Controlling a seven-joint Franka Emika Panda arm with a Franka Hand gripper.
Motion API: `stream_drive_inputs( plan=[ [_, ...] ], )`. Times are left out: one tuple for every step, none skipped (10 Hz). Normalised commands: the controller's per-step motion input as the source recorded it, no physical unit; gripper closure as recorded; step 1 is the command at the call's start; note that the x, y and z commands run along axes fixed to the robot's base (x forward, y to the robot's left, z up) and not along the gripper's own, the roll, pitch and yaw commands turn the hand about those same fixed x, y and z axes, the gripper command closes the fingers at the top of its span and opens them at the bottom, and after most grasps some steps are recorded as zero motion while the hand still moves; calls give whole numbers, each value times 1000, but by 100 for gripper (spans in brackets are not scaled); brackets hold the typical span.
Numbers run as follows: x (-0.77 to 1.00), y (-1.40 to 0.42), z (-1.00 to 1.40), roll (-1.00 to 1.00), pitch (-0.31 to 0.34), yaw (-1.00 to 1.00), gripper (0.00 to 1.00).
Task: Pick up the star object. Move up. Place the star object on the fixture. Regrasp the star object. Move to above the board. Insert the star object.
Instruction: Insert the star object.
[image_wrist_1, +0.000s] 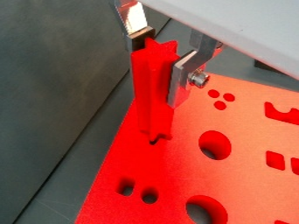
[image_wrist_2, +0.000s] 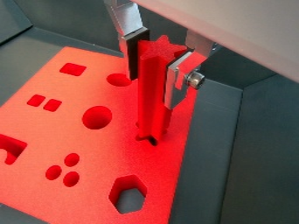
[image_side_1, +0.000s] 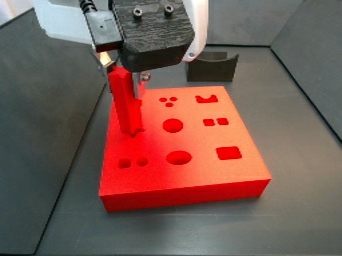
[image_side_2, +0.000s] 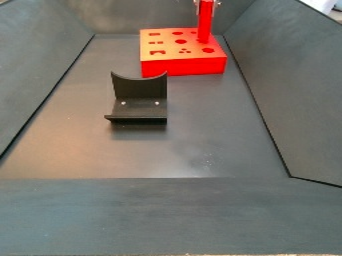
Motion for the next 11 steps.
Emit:
stream_drive_inputs(
  plan=[
    [31, 0, -140, 49, 17, 0, 100],
    [3, 74, -129, 64, 27, 29, 100],
    [0, 0, -20, 4, 0, 0, 100],
    [0, 0, -120, 6, 0, 0, 100],
    [143, -91, -223, 39, 0, -51, 100],
    [169, -166, -266, 54, 0, -163, 100],
    [29, -40, -231, 0, -41, -163, 100],
    [0, 0, -103, 0, -7, -37, 100],
    [20, 0, -314, 21, -1, 0, 100],
    [174, 31, -471, 81, 0, 0, 100],
    [243, 23, -520, 51, 4, 0, 100]
  ],
)
